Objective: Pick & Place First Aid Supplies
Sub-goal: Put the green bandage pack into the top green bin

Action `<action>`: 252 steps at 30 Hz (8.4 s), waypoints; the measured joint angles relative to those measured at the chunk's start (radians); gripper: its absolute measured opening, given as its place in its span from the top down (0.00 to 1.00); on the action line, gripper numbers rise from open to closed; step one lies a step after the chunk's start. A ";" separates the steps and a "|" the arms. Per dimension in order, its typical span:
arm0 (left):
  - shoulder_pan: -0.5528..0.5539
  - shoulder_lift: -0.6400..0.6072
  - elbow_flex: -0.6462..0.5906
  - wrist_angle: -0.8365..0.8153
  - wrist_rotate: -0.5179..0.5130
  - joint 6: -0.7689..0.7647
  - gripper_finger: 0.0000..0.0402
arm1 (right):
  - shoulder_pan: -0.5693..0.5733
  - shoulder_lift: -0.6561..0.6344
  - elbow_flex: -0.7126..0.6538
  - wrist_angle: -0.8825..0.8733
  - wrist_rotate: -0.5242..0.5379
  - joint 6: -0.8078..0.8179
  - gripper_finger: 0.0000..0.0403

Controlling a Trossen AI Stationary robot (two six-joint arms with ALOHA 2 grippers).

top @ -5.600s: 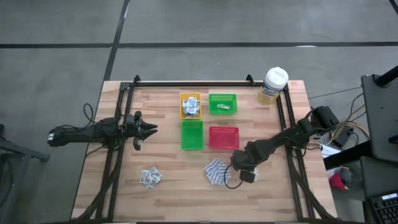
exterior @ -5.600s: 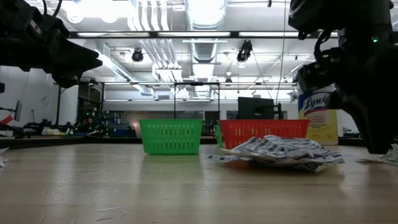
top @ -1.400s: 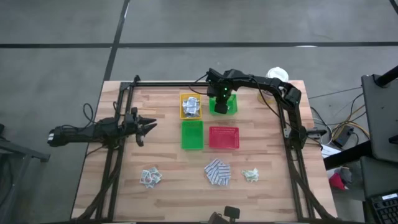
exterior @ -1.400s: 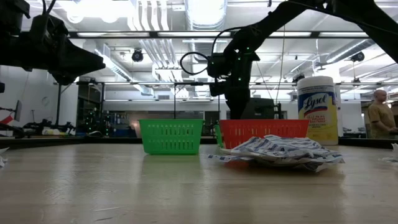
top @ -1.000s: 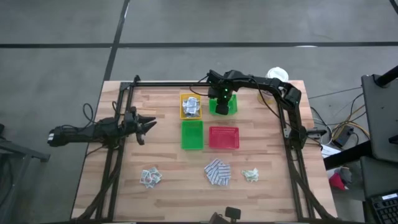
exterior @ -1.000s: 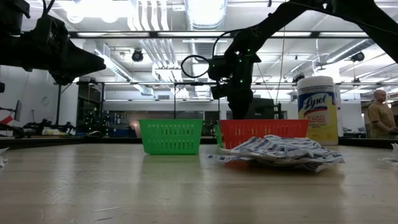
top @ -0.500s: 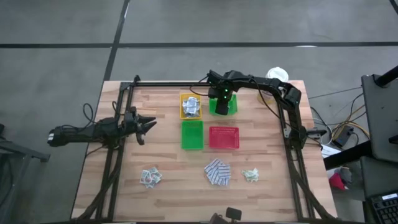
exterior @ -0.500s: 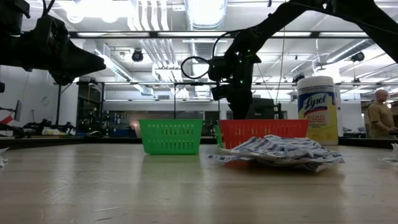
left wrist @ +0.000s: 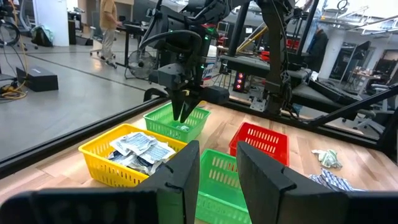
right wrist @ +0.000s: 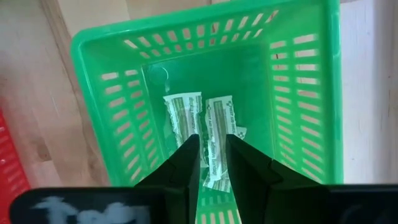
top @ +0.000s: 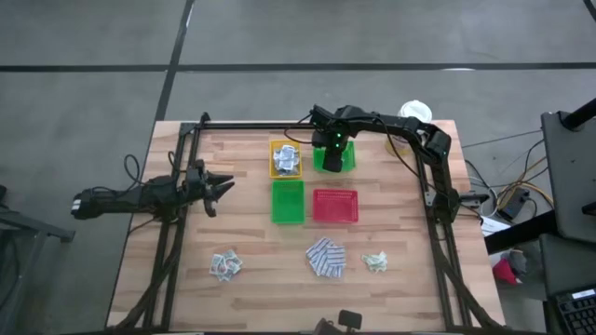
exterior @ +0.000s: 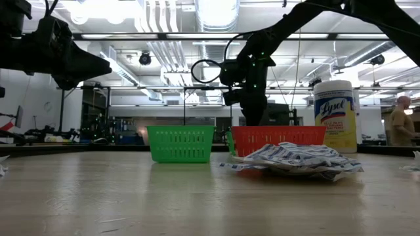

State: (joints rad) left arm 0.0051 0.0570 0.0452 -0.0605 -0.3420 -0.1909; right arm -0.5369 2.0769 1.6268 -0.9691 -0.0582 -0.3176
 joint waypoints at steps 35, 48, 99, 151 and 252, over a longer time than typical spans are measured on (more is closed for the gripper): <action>0.000 0.000 0.000 0.000 -0.047 -0.132 0.73 | 0.010 -0.062 0.000 -0.069 -0.033 0.042 0.85; 0.000 0.000 0.000 0.000 -0.045 -0.131 0.73 | 0.203 -0.419 -0.056 -0.325 -0.048 0.269 0.85; 0.000 0.006 0.000 0.000 -0.045 -0.095 0.73 | 0.965 -0.595 -0.798 0.144 -0.178 1.497 0.86; 0.000 0.006 0.000 0.000 -0.045 -0.095 0.73 | 0.962 -0.629 -0.793 0.069 -0.021 1.409 0.87; 0.000 0.005 -0.002 0.021 -0.050 -0.311 0.73 | 0.881 -0.563 -0.851 0.123 -0.025 1.177 0.80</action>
State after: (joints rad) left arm 0.0051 0.0624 0.0433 -0.0395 -0.3923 -0.5022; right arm 0.3439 1.5144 0.7753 -0.8461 -0.0835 0.8597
